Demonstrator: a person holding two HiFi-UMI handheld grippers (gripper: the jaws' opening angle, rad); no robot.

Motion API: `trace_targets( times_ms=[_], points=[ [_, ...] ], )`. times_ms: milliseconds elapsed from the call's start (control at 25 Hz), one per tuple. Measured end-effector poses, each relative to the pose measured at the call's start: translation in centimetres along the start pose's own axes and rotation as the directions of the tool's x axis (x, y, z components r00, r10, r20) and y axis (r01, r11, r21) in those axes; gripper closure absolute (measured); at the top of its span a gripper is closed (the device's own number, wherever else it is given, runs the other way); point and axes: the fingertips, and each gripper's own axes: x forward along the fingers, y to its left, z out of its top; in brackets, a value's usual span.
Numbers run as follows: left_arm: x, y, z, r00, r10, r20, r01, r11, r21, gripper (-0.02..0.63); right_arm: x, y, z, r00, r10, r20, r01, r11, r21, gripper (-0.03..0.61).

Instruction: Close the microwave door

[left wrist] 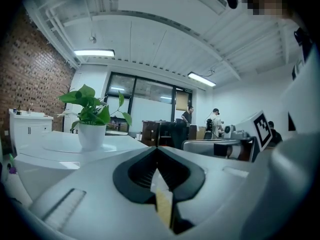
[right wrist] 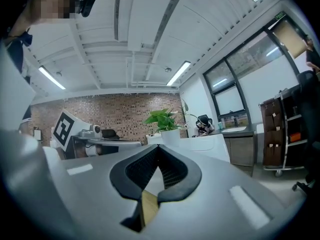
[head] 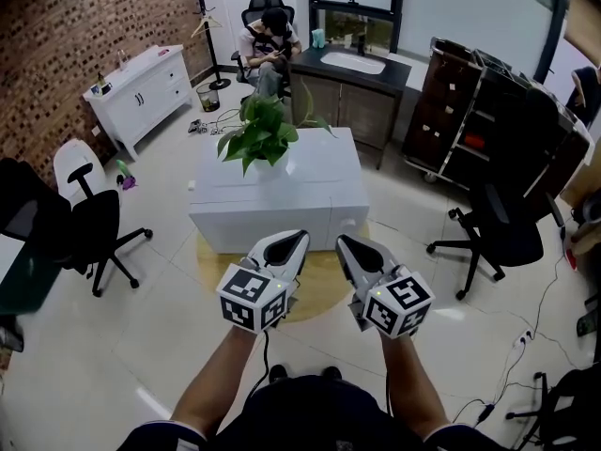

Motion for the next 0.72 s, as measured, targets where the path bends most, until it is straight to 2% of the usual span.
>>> trace_targets(
  times_ms=[720],
  points=[
    [-0.6, 0.3, -0.9, 1.0, -0.014, -0.005, 0.014, 0.999, -0.04, 0.603, 1.1, 0.9, -0.4, 1.0, 0.007, -0.021, -0.007, 1.0, -0.022, 0.578]
  ],
)
